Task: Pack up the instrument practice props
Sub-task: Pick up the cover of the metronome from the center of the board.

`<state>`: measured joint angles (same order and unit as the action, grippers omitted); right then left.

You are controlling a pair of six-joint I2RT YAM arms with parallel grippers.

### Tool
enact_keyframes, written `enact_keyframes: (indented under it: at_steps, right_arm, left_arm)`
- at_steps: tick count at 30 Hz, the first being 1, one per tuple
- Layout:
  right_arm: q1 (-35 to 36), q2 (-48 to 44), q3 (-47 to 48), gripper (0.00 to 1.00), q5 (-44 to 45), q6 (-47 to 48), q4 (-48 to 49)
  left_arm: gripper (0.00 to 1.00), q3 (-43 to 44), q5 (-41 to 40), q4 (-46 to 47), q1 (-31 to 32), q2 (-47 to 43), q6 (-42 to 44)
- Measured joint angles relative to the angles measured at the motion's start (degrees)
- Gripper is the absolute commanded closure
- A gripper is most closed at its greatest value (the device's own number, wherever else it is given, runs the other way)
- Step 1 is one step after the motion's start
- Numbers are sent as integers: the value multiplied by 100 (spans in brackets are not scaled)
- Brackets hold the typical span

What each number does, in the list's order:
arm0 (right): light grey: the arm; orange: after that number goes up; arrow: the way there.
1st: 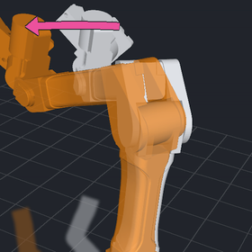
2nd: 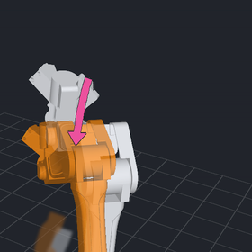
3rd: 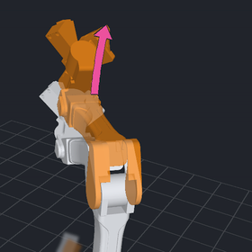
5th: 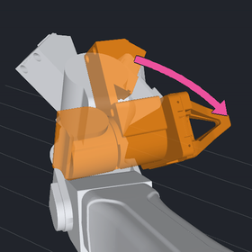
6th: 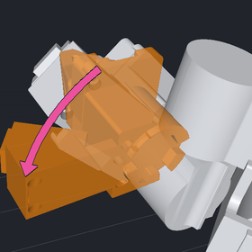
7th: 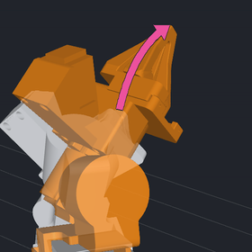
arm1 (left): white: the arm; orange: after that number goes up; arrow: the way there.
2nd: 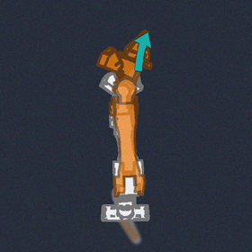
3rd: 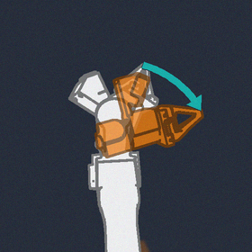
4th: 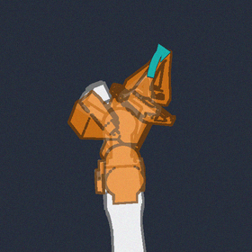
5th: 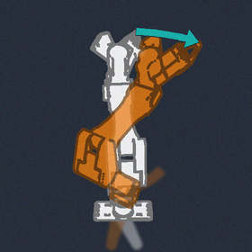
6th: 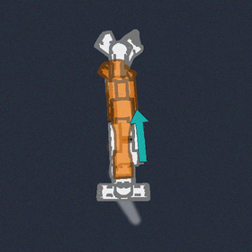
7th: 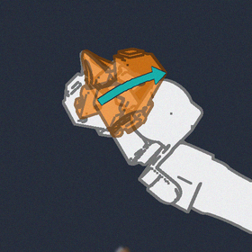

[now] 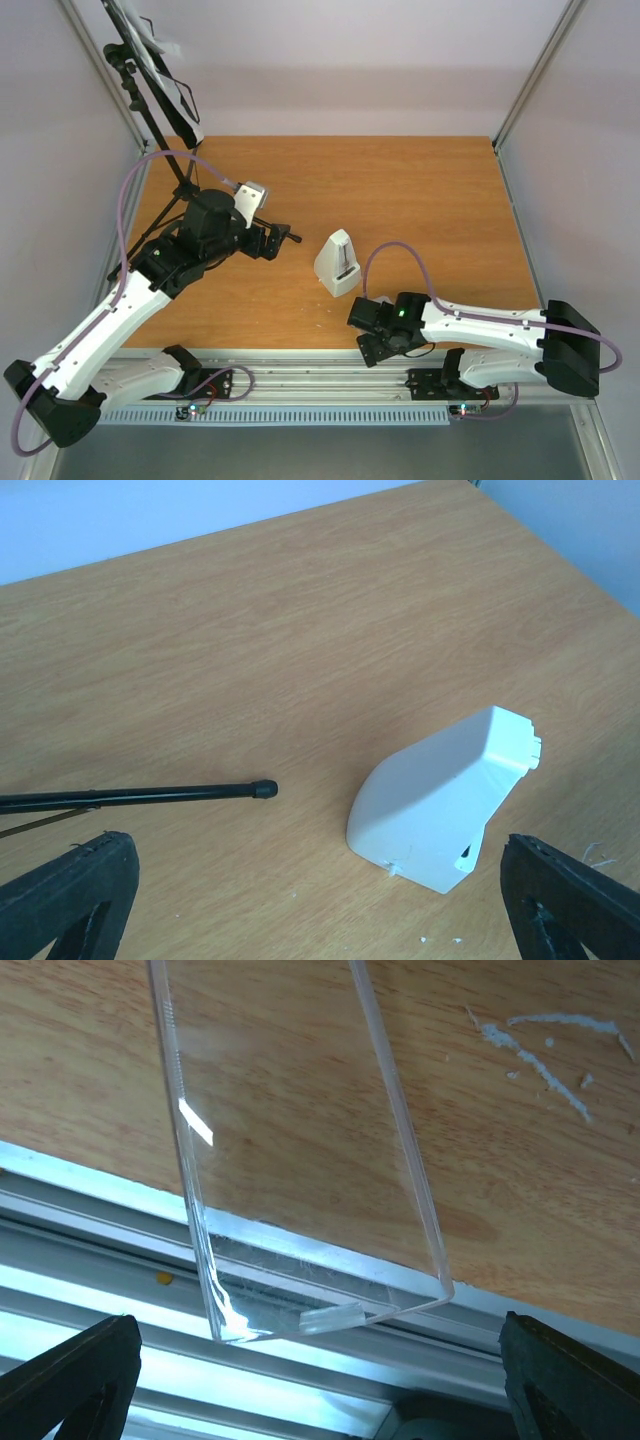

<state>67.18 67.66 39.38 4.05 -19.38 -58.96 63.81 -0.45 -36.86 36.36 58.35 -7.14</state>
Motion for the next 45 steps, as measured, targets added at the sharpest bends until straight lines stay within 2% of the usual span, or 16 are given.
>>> enact_keyframes:
  at_steps: [13, 29, 39, 45]
  right_arm:
    - [-354, 367, -286, 1, -116, 385, 702]
    - [-138, 1012, -26, 5, -343, 776, 979]
    - [-378, 1322, 365, 11, 177, 595, 901]
    - [-529, 1530, 378, 21, 225, 614, 1193]
  left_arm:
    - [1, 0, 122, -2, 0, 39, -11]
    - [1, 0, 129, -20, 0, 114, -11]
    - [1, 0, 173, -24, 0, 195, -13]
    - [0, 0, 197, -22, 0, 199, -13]
